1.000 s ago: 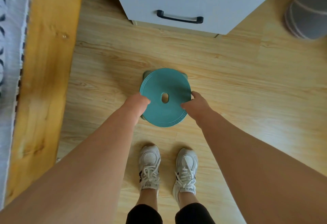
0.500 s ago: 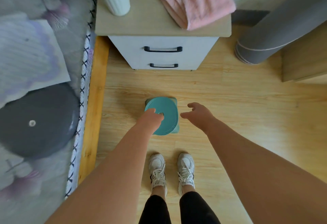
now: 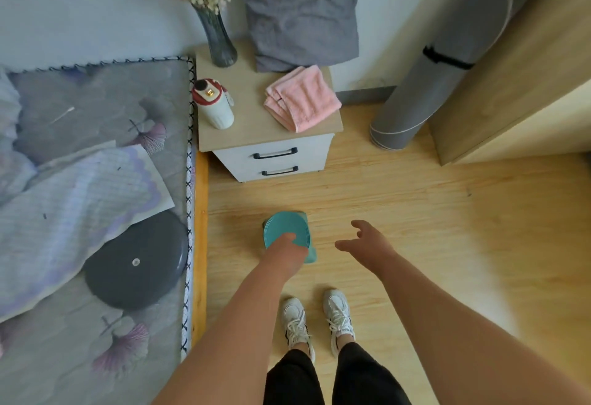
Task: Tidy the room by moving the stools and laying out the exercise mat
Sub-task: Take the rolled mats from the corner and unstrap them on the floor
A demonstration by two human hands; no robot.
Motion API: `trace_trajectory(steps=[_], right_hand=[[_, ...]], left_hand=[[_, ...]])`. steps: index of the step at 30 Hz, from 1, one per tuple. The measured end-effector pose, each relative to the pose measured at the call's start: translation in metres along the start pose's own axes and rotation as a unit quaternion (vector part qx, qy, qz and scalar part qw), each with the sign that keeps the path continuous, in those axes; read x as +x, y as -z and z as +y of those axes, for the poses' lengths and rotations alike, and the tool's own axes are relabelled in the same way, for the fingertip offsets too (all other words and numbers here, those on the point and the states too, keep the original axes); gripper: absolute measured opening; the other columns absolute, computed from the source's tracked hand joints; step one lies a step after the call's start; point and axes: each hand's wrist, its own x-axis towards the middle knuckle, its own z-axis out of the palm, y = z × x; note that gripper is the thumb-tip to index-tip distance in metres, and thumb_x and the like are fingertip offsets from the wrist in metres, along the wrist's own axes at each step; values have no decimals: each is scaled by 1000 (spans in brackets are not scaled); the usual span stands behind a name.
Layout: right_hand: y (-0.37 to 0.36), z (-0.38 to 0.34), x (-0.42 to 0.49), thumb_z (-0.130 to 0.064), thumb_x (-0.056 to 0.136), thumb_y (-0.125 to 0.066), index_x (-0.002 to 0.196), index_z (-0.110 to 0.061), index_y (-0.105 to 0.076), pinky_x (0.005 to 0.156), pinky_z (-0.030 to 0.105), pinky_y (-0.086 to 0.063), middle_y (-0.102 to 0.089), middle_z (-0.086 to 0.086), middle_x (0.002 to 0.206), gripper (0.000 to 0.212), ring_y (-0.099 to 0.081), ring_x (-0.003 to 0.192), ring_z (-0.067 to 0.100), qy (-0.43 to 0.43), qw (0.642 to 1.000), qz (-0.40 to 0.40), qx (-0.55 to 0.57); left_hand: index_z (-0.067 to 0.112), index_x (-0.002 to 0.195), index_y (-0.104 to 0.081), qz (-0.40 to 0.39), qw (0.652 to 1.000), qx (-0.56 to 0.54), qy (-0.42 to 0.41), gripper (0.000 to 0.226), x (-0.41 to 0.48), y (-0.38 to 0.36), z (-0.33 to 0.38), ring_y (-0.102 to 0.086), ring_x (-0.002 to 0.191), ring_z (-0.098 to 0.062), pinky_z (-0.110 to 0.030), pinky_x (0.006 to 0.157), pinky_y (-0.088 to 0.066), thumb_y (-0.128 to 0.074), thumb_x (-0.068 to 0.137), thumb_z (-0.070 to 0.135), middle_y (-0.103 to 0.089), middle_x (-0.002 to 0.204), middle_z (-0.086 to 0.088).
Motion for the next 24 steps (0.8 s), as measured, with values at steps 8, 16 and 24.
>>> trace_trajectory(steps=[8, 16, 24], right_hand=[[29, 1, -63, -28, 80, -72, 144, -21, -36, 84, 30, -39, -48, 11, 139, 74, -51, 117, 23, 2, 996, 47, 78], [115, 2, -58, -27, 78, -74, 144, -21, -36, 92, 32, -41, -46, 13, 140, 76, -47, 126, 26, 2, 984, 109, 143], [229, 3, -22, -30, 78, -71, 146, -24, -33, 76, 28, -41, -53, 4, 115, 78, -50, 91, 17, 6, 980, 127, 156]], left_hand=[[24, 143, -35, -7, 995, 81, -61, 52, -49, 1, 44, -51, 107, -25, -30, 81, -41, -46, 92, 25, -47, 137, -7], [22, 146, -34, -3, 983, 135, -127, 58, -54, -12, 131, -49, 123, -24, -25, 85, -37, -49, 90, 28, -43, 145, -5], [21, 144, -37, 3, 971, 167, -173, 57, -39, -44, 256, -53, 110, -20, -25, 84, -38, -50, 89, 30, -49, 139, -5]])
